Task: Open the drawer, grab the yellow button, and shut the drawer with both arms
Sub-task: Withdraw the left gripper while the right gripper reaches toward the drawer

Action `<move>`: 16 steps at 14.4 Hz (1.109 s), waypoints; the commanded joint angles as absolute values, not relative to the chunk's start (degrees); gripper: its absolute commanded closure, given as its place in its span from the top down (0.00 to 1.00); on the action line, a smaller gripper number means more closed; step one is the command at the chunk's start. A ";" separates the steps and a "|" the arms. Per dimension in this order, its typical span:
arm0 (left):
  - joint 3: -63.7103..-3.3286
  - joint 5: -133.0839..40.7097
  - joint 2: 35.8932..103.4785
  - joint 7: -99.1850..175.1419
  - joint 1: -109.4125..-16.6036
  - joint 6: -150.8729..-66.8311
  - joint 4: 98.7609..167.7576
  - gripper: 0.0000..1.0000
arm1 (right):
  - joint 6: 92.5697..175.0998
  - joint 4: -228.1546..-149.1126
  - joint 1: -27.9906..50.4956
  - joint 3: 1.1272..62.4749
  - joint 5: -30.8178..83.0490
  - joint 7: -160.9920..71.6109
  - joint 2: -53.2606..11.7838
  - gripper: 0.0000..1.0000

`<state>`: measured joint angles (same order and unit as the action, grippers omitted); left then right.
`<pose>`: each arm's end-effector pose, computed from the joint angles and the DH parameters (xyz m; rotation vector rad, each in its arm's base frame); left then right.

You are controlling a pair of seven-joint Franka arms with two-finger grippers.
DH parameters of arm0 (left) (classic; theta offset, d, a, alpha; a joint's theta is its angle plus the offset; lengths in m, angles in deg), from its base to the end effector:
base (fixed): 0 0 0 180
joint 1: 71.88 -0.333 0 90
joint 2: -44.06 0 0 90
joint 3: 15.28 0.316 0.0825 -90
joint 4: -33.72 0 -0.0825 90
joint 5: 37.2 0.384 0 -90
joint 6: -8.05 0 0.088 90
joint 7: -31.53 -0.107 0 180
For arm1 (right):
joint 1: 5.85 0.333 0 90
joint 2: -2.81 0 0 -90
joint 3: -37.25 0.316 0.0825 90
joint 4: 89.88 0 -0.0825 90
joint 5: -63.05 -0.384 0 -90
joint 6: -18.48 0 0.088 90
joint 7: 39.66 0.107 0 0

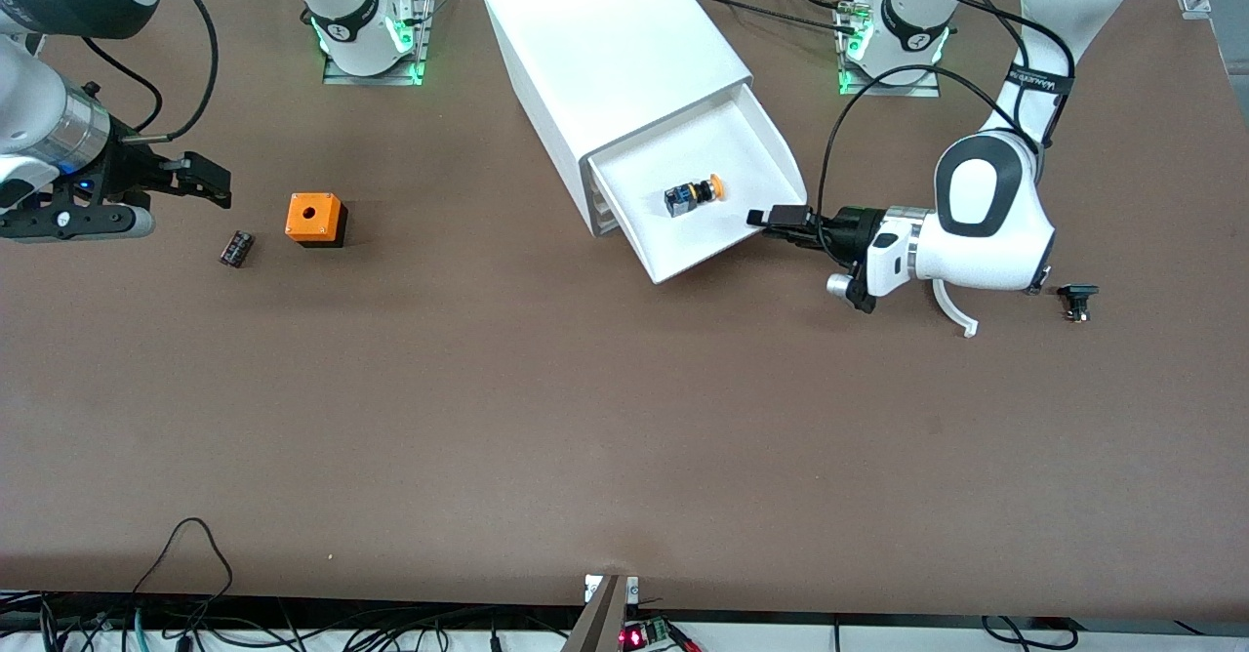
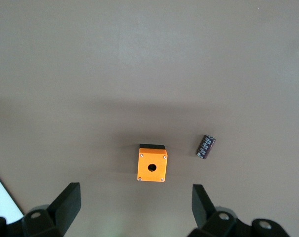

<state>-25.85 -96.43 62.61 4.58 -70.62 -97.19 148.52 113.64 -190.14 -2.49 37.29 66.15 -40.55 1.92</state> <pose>0.5440 -0.1808 0.3023 2.1016 -0.1234 -0.3701 0.5558 0.0277 0.5389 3.0790 0.1272 -0.1594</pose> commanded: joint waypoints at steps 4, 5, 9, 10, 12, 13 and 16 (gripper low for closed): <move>-23.20 -80.55 58.22 5.60 -73.37 -97.24 141.57 1.00 | 113.75 -182.18 1.09 37.77 63.31 -40.98 -6.75 1.00; -22.23 -80.09 57.61 5.43 -73.90 -98.55 141.13 1.00 | 113.75 -180.94 2.32 37.86 63.31 -40.98 -8.25 1.00; -18.11 -79.82 54.00 5.42 -75.48 -103.93 141.04 1.00 | 114.97 -177.08 12.24 38.22 63.40 -40.01 -12.99 1.00; -15.92 -78.08 53.30 5.42 -75.83 -103.58 140.86 1.00 | 116.46 -175.41 13.39 38.30 63.23 -40.45 -14.14 1.00; -15.28 -67.14 51.72 5.60 -76.01 -100.52 136.32 1.00 | 117.88 -173.29 15.33 38.57 58.86 -40.80 -15.99 1.00; -15.28 -60.99 51.19 6.12 -76.01 -97.71 132.72 1.00 | 119.01 -172.76 15.94 38.57 54.74 -41.15 -16.69 1.00; -15.46 -47.69 49.52 12.69 -75.75 -89.80 125.67 1.00 | 124.19 -171.71 19.01 38.66 47.34 -52.43 -18.27 1.00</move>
